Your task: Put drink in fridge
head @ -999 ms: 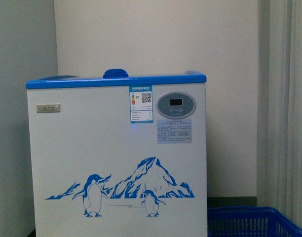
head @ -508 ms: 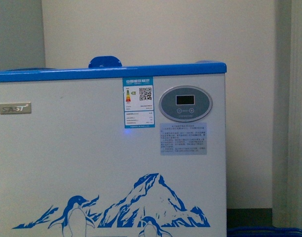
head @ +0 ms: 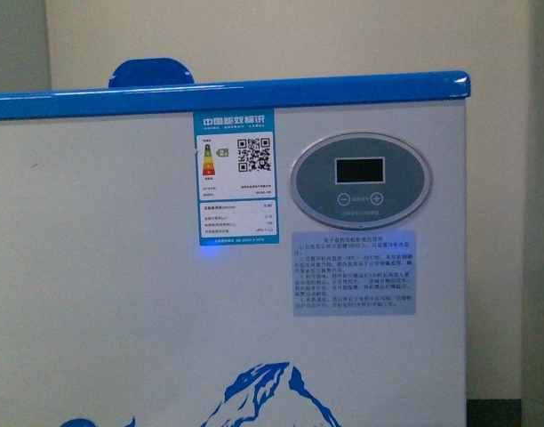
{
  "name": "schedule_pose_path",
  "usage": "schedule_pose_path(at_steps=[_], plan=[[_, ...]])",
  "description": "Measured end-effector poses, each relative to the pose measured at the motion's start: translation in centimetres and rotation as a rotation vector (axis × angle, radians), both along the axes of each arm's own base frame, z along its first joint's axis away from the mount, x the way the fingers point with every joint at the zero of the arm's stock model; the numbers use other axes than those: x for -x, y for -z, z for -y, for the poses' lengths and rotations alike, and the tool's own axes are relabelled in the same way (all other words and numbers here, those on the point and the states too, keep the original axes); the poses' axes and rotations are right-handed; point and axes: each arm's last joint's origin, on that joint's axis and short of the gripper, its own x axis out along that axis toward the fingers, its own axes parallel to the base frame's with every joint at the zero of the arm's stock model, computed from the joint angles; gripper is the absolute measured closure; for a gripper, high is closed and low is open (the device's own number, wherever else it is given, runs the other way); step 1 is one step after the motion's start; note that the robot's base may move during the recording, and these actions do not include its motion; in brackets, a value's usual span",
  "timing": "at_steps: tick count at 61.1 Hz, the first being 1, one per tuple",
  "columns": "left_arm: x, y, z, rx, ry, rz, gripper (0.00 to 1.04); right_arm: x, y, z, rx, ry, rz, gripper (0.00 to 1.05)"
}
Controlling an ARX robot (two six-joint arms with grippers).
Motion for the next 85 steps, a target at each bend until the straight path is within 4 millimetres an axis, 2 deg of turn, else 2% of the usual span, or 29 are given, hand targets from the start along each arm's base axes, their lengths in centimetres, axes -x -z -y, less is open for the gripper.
schedule_pose_path(at_steps=[16,20,23,32,37,41,44,48,55,72,85], plan=[[0.0,0.0,0.0,0.0,0.0,0.0,0.08,0.0,0.0,0.0,0.0,0.0,0.0,0.07],[0.0,0.0,0.0,0.0,0.0,0.0,0.08,-0.3,0.2,0.2,-0.044,0.101,-0.107,0.07],[0.0,0.0,0.0,0.0,0.0,0.0,0.08,-1.3,0.0,0.8,-0.048,0.171,-0.19,0.07],[0.0,0.0,0.0,0.0,0.0,0.0,0.08,-6.1,-0.8,3.9,-0.034,0.186,-0.336,0.07],[0.0,0.0,0.0,0.0,0.0,0.0,0.08,-9.0,-0.3,6.0,-0.038,0.244,-0.446,0.07],[0.0,0.0,0.0,0.0,0.0,0.0,0.08,-12.5,1.6,7.8,-0.004,0.286,-0.574,0.07],[0.0,0.0,0.0,0.0,0.0,0.0,0.08,-15.0,4.5,8.8,0.021,0.313,-0.719,0.07],[0.0,0.0,0.0,0.0,0.0,0.0,0.08,-17.1,7.8,9.4,0.026,0.308,-0.85,0.07],[0.0,0.0,0.0,0.0,0.0,0.0,0.08,-20.3,13.5,9.8,0.106,0.339,-0.973,0.07],[0.0,0.0,0.0,0.0,0.0,0.0,0.08,-22.8,23.4,9.7,0.196,0.389,-1.161,0.07],[0.0,0.0,0.0,0.0,0.0,0.0,0.08,-24.0,28.7,10.0,0.266,0.47,-1.209,0.07]])
